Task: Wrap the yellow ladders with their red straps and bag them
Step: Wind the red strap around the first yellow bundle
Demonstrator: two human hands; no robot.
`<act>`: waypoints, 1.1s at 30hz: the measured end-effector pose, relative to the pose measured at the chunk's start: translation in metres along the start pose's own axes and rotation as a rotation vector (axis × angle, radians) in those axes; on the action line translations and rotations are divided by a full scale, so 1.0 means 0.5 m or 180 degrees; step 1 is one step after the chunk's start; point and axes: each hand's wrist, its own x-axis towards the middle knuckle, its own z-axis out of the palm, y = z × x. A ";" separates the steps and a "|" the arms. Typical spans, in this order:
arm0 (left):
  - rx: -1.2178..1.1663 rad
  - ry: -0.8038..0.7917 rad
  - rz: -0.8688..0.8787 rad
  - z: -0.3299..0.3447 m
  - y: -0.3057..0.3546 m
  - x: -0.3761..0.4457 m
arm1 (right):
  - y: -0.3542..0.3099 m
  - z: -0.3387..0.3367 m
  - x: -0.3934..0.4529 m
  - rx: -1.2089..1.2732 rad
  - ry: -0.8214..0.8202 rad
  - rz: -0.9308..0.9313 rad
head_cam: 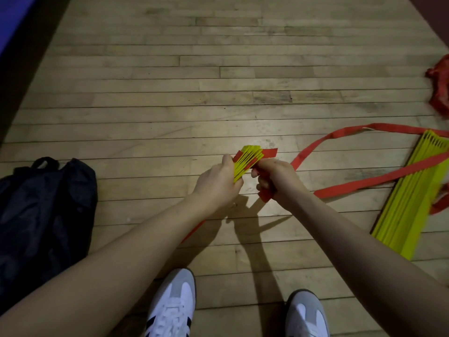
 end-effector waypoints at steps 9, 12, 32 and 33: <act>0.0219 0.0019 0.0044 0.005 0.008 -0.013 | -0.005 0.010 0.007 -0.0467 0.0082 -0.0391; -0.0310 -0.0361 0.0215 -0.021 -0.009 -0.002 | 0.001 0.002 0.011 -0.0205 0.0182 -0.0282; -0.0366 -0.0076 0.0085 0.004 -0.021 0.003 | 0.001 -0.037 0.014 -0.0451 -0.0483 -0.0084; -0.0176 0.0035 0.0111 0.006 -0.018 0.001 | 0.002 -0.038 0.014 -0.0518 -0.0553 -0.0066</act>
